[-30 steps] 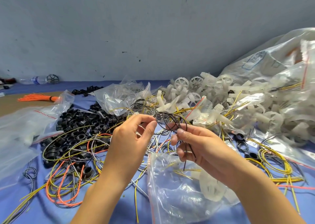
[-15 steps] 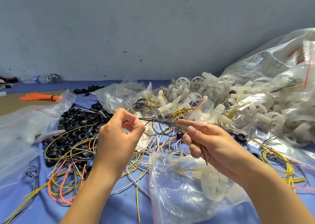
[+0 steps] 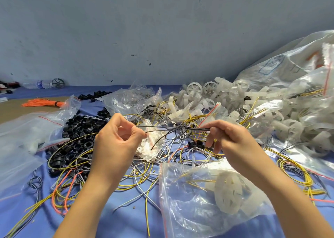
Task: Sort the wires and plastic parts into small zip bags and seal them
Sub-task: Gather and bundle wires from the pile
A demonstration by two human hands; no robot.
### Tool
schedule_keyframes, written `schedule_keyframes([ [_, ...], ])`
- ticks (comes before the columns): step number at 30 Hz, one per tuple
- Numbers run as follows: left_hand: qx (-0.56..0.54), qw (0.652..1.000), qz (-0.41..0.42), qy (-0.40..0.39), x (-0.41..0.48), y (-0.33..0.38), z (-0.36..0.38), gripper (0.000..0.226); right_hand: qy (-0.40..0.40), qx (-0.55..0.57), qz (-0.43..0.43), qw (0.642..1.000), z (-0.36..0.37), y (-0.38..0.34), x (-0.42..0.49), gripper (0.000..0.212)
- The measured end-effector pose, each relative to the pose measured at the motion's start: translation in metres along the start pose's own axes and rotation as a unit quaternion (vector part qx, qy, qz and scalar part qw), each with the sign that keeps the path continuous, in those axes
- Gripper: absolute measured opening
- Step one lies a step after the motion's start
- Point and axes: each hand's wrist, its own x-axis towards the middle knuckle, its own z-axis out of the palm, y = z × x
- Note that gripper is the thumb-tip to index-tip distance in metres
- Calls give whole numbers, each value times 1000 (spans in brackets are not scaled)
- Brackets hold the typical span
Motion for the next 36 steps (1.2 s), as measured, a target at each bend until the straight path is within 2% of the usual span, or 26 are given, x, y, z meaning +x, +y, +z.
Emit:
schedule_keyframes([
  [3,-20,1000,-18,-9,3,-3,-4,9,32,-47,-30,998,3,-4,-2,30],
  [6,29,995,-50,-77,5,-13,-6,2,63,-67,-33,995,6,-8,-5,27],
  [9,103,989,-10,-107,2,-14,-4,17,62,-96,-52,992,8,-15,-7,25],
  [12,107,983,44,-145,-6,-4,7,44,57,-92,-78,991,16,-24,-10,24],
  [15,100,974,44,-197,-15,0,21,49,49,-45,-92,994,24,-31,-12,30],
  [17,38,974,28,-221,-19,3,26,43,57,11,-91,994,28,-34,-12,29],
  [19,-114,964,-32,-237,-21,7,29,35,75,58,-86,992,31,-35,-12,27],
  [22,-284,922,-125,-231,-19,10,30,39,91,86,-71,990,34,-35,-10,20],
  [26,-424,857,-206,-209,-15,15,28,22,51,70,-72,994,43,-35,-11,15],
  [28,-447,837,-231,-215,-16,15,27,18,36,75,-74,994,50,-36,-14,14],
  [31,-435,833,-235,-247,-20,12,22,23,44,67,-73,994,57,-35,-16,13],
  [36,-365,875,-189,-256,-24,4,13,30,26,75,-34,996,70,-38,-22,10],
])
